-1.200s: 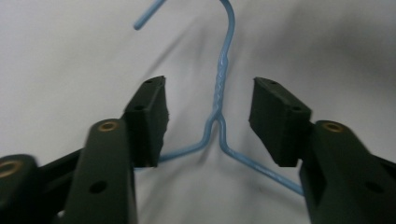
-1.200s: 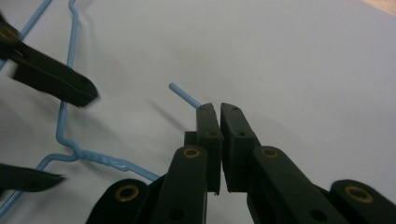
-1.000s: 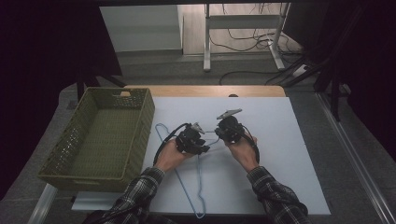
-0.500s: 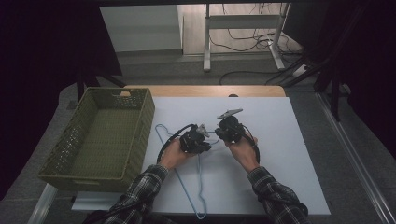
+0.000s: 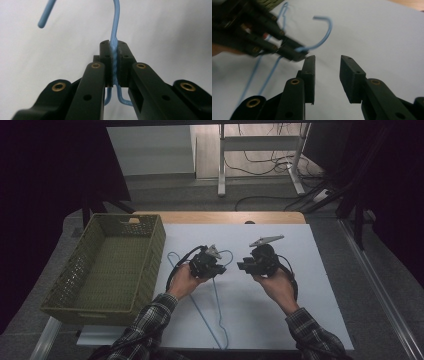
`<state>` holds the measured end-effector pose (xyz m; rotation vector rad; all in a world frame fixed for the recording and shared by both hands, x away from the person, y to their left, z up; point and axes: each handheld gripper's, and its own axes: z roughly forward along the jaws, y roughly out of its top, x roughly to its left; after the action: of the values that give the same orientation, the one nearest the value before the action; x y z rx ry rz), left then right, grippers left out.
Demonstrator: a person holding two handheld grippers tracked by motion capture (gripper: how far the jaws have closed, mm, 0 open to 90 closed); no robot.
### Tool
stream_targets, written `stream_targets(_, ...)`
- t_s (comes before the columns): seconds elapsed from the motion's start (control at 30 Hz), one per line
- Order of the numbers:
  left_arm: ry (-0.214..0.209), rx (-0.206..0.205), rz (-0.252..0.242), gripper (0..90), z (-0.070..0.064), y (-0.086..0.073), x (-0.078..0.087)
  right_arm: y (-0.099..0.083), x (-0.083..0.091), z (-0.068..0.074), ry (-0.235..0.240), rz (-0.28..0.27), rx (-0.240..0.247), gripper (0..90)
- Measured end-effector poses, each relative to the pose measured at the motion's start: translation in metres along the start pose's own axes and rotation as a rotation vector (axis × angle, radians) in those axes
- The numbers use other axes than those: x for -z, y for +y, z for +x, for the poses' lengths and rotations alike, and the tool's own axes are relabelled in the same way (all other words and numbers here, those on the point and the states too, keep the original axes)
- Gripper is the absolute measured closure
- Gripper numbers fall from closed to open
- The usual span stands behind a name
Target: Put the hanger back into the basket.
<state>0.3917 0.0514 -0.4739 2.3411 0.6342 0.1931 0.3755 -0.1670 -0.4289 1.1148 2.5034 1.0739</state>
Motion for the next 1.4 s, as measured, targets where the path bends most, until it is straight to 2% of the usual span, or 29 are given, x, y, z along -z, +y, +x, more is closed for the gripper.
stream_targets(0.07,0.005,0.008,-0.018,85.7,-0.003,0.003,0.004,-0.005,0.004,0.007,0.034,0.006,0.0,64.7)
stream_targets(0.13,0.014,0.001,-0.028,85.7,-0.006,0.008,0.011,-0.01,0.004,0.02,0.09,0.017,0.0,64.7)
stream_targets(0.2,0.019,0.001,-0.031,85.8,-0.007,0.009,0.012,-0.011,0.0,0.028,0.131,0.023,-0.007,64.4)
stream_targets(0.3,0.024,0.012,-0.051,85.7,-0.012,0.012,0.017,-0.012,-0.01,0.038,0.163,0.037,-0.008,63.8)
stream_targets(0.33,0.024,0.012,-0.051,85.7,-0.012,0.012,0.017,-0.012,-0.01,0.038,0.163,0.037,-0.008,63.8)
stream_targets(0.4,0.026,0.014,-0.056,85.7,-0.014,0.013,0.019,-0.013,-0.025,0.044,0.169,0.067,-0.015,64.3)
stream_targets(0.47,0.028,0.015,-0.063,85.7,-0.016,0.013,0.02,-0.014,-0.032,0.045,0.173,0.083,-0.021,65.9)
stream_targets(0.5,0.02,0.04,-0.087,85.7,-0.019,0.014,0.019,-0.015,-0.035,0.045,0.172,0.089,-0.021,67.8)
stream_targets(0.53,0.017,0.029,-0.076,85.6,-0.019,0.014,0.02,-0.016,-0.039,0.045,0.187,0.087,-0.041,71.9)
stream_targets(0.6,0.015,0.035,-0.084,85.5,-0.021,0.013,0.019,-0.017,-0.043,0.044,0.213,0.094,-0.06,79.8)
stream_targets(0.67,0.015,0.03,-0.078,85.1,-0.02,0.012,0.021,-0.017,-0.044,0.045,0.205,0.1,-0.075,82.3)
stream_targets(0.73,0.006,0.048,-0.098,83.1,-0.017,0.01,0.026,-0.016,-0.041,0.043,0.212,0.094,-0.113,86.6)
stream_targets(0.77,-0.002,0.066,-0.112,79.1,-0.016,0.009,0.031,-0.016,-0.04,0.041,0.221,0.09,-0.118,86.8)
stream_targets(0.8,-0.001,0.068,-0.124,70.1,-0.014,0.008,0.035,-0.015,-0.037,0.041,0.211,0.092,-0.09,86.9)
stream_targets(0.83,0.003,0.073,-0.13,65.3,-0.013,0.007,0.041,-0.014,-0.035,0.041,0.197,0.099,-0.078,87.0)
stream_targets(0.9,-0.015,0.092,-0.141,57.5,-0.012,0.003,0.051,-0.013,-0.029,0.041,0.211,0.096,-0.066,87.0)
stream_targets(1.03,-0.02,0.113,-0.121,37.5,-0.013,-0.006,0.069,-0.009,-0.018,0.042,0.204,0.097,-0.01,87.0)
stream_targets(1.17,-0.02,0.118,-0.086,29.5,-0.014,-0.017,0.081,-0.008,-0.009,0.04,0.216,0.101,0.01,87.0)
stream_targets(1.2,-0.032,0.129,-0.064,29.5,-0.013,-0.022,0.085,-0.008,-0.007,0.039,0.22,0.101,0.014,87.0)
stream_targets(1.27,-0.054,0.131,-0.045,22.7,-0.011,-0.029,0.089,-0.01,0.0,0.038,0.232,0.105,0.035,87.0)
stream_targets(1.37,-0.084,0.078,-0.024,22.0,-0.01,-0.035,0.091,-0.011,0.006,0.038,0.248,0.112,0.058,87.0)
stream_targets(1.4,-0.082,0.071,-0.024,23.7,-0.011,-0.035,0.09,-0.011,0.008,0.038,0.259,0.113,0.062,87.0)
